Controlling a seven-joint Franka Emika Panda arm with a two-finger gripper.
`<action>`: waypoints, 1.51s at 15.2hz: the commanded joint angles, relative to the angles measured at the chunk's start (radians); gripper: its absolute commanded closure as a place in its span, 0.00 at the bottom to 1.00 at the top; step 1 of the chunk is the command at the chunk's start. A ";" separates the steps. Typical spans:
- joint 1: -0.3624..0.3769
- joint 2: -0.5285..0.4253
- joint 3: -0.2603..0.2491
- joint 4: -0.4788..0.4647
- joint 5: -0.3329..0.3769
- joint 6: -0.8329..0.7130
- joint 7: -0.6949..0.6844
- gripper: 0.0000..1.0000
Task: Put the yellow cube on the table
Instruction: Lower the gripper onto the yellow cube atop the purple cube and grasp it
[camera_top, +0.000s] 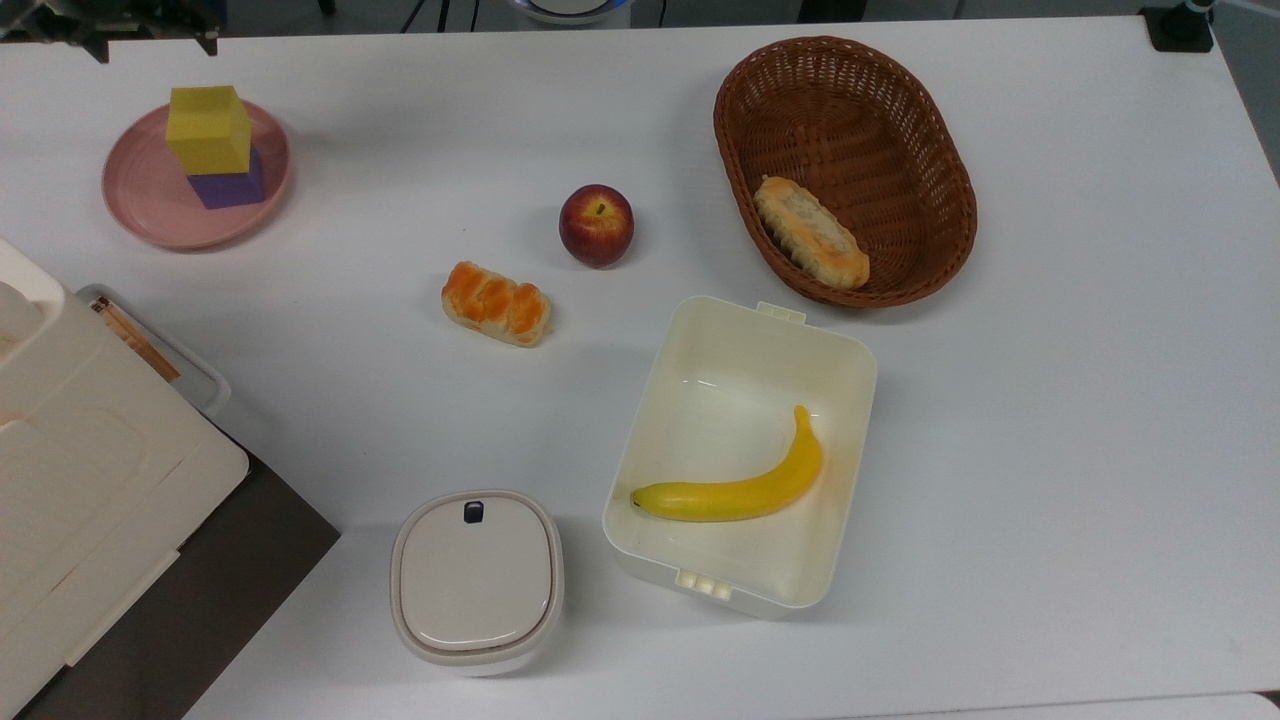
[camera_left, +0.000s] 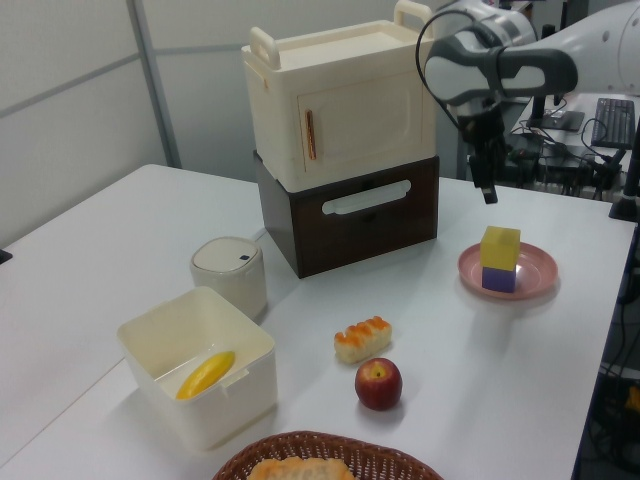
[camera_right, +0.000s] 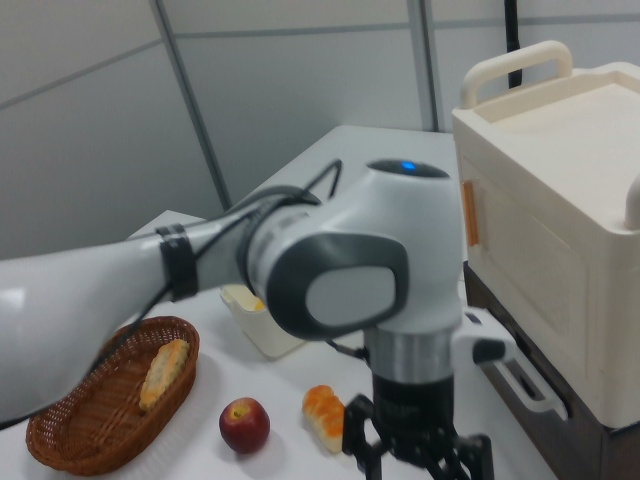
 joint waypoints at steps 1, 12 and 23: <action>-0.006 0.056 -0.002 -0.008 -0.046 -0.015 -0.022 0.00; 0.006 0.145 -0.001 -0.030 -0.060 -0.001 -0.022 0.28; 0.049 0.105 0.012 0.039 -0.084 -0.069 -0.013 0.78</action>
